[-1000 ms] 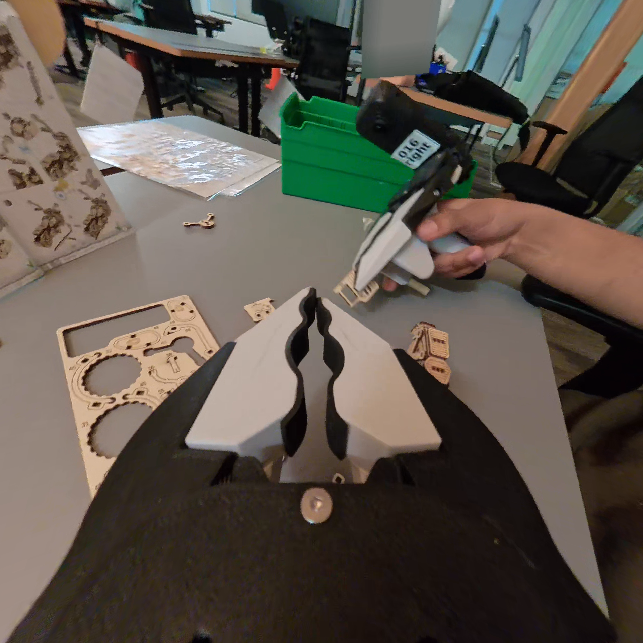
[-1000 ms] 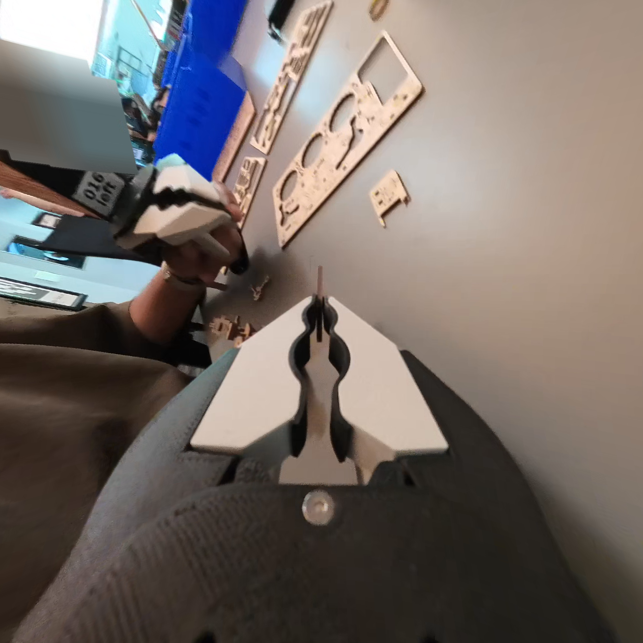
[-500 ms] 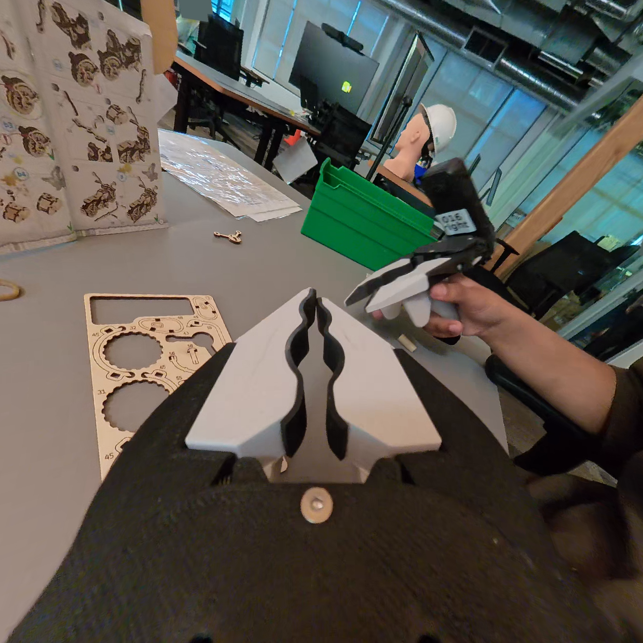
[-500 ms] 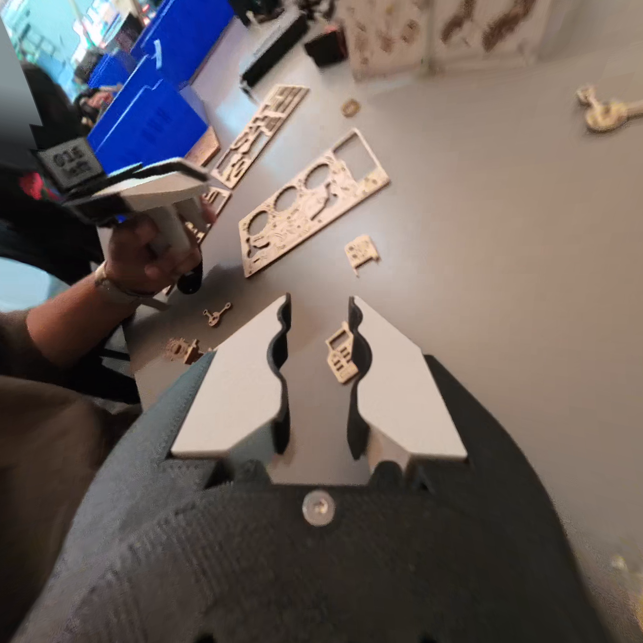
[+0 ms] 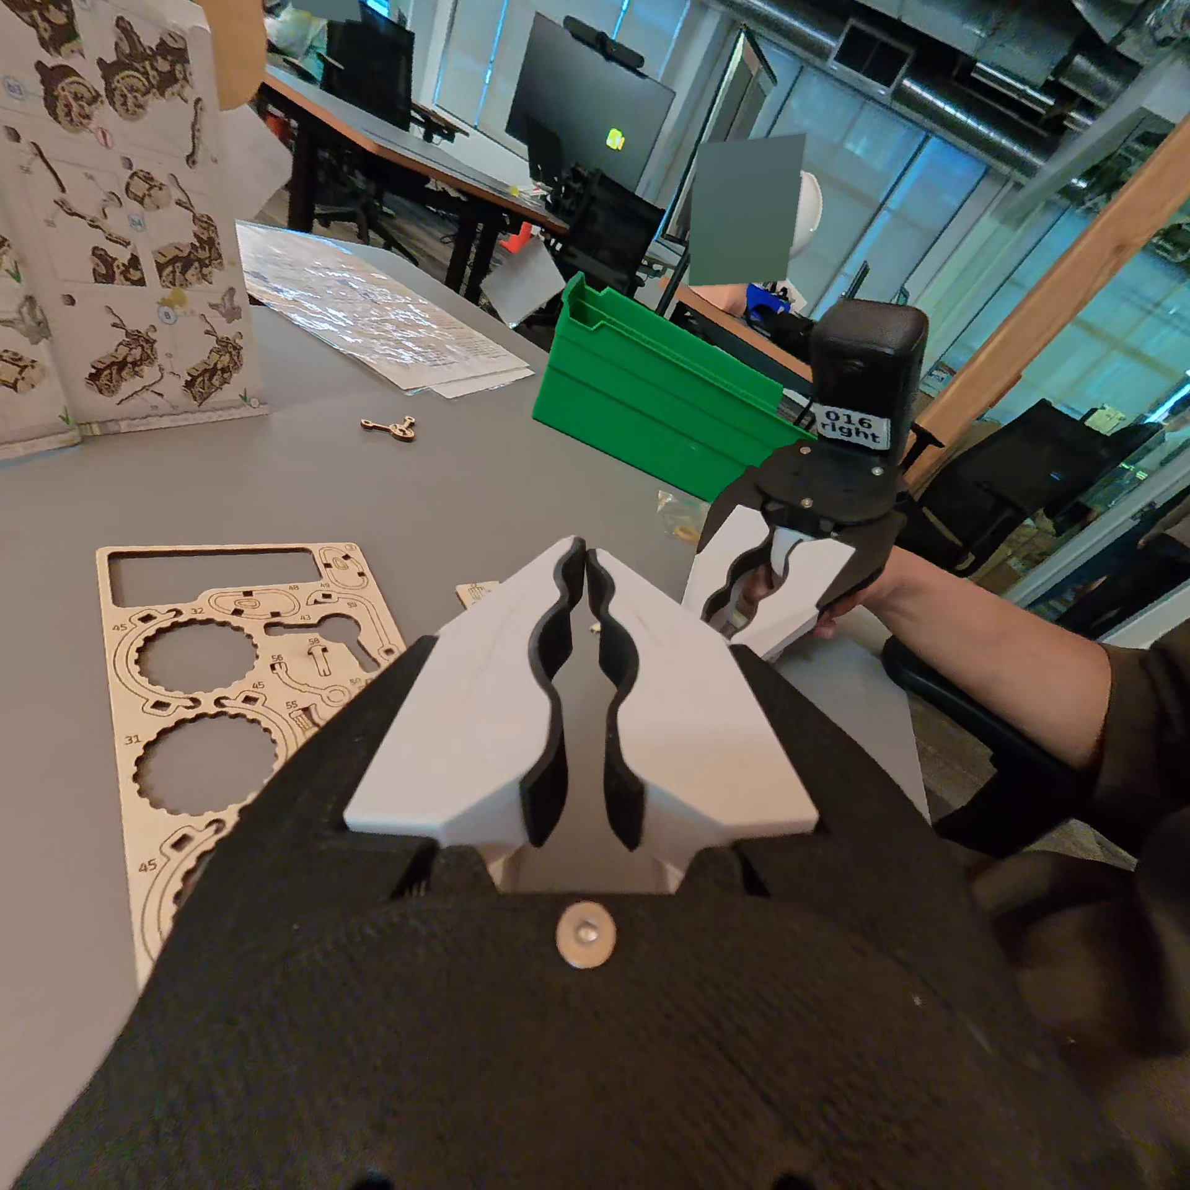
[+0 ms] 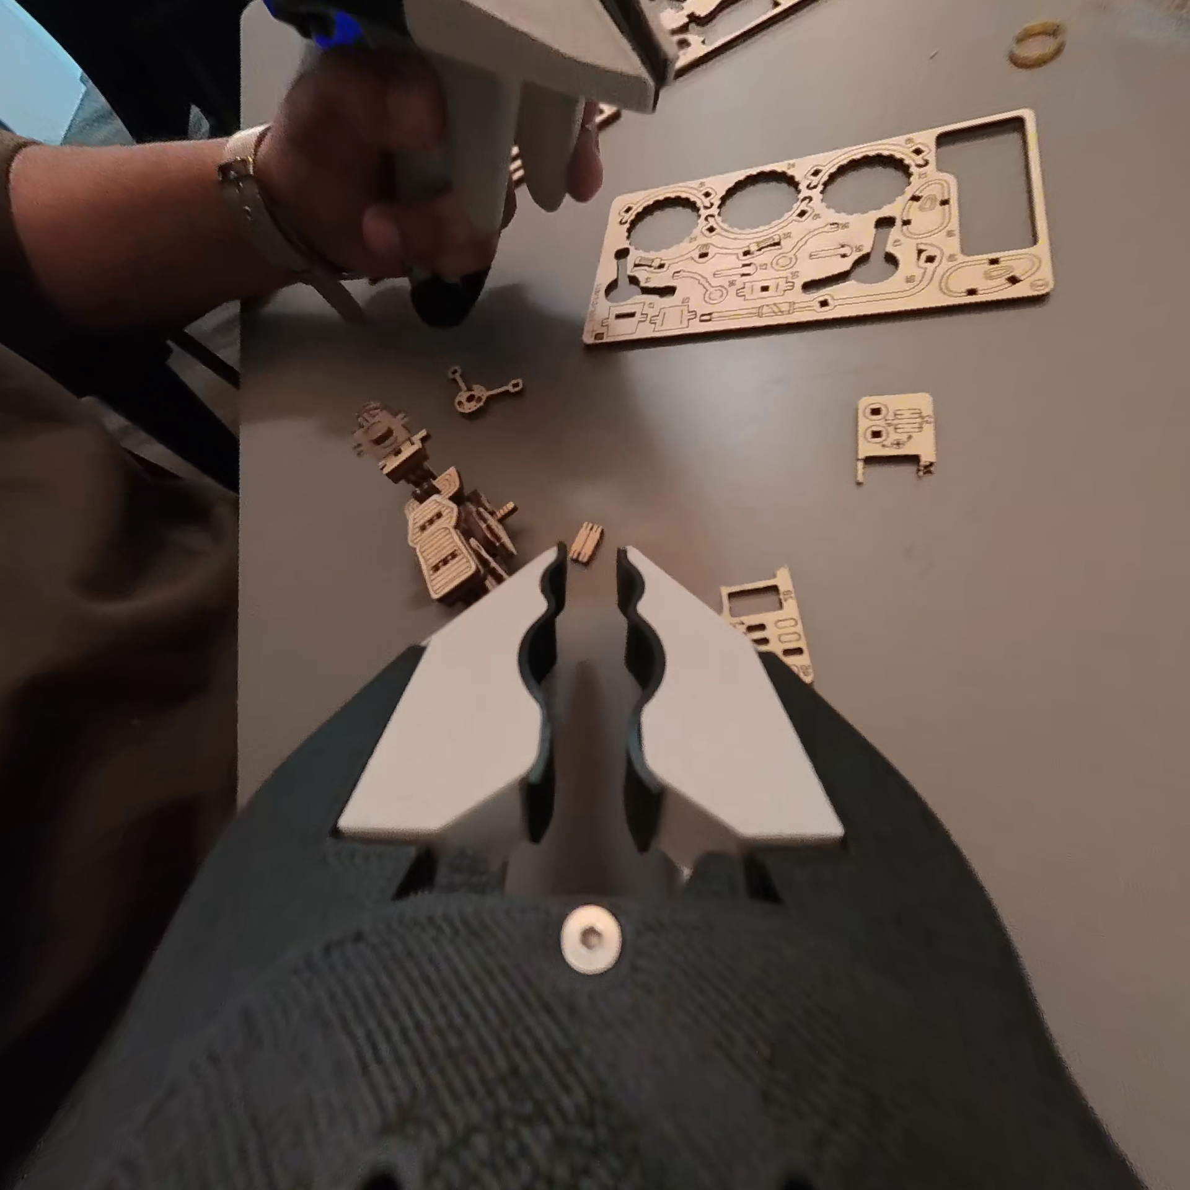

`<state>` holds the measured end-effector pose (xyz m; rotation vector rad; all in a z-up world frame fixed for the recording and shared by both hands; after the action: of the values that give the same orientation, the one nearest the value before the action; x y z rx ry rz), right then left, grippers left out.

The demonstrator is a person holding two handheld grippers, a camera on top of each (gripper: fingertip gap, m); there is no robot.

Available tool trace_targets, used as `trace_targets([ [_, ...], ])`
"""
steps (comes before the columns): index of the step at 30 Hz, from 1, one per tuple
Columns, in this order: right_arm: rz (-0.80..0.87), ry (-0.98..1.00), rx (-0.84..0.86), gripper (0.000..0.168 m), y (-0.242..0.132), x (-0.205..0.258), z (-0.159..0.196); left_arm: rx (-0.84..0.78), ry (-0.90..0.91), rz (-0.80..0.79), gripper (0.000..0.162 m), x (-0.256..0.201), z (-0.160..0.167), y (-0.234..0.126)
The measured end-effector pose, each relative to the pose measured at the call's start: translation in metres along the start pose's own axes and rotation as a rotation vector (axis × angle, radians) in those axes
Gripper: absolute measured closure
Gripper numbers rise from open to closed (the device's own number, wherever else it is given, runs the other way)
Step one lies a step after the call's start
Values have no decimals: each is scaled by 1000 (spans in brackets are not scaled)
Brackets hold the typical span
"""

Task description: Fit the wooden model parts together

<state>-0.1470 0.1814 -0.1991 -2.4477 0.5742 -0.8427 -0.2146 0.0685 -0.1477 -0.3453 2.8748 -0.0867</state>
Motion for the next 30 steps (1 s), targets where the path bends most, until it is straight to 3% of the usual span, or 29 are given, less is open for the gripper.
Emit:
trace_targets([
  [1,10,-3,1,154,1,-2,0,8,5,9,162,-2,1,1],
  [10,14,30,-95,154,-5,-9,-8,181,107,115,153,-31,25,16],
  [30,88,-53,-36,153,6,-8,-1,150,65,71,154,-19,21,12],
])
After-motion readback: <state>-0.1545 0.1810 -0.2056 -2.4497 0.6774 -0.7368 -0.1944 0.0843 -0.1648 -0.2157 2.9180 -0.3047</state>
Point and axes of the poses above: each gripper's, where its closed fingertips meet, y out along the fingers, z out of its underside, x = y × z across the jaws, the point moved 4 cm from there along -y, back along the fingers, and after that the axes turned 12 degrees about y, right-handed, at the moved point
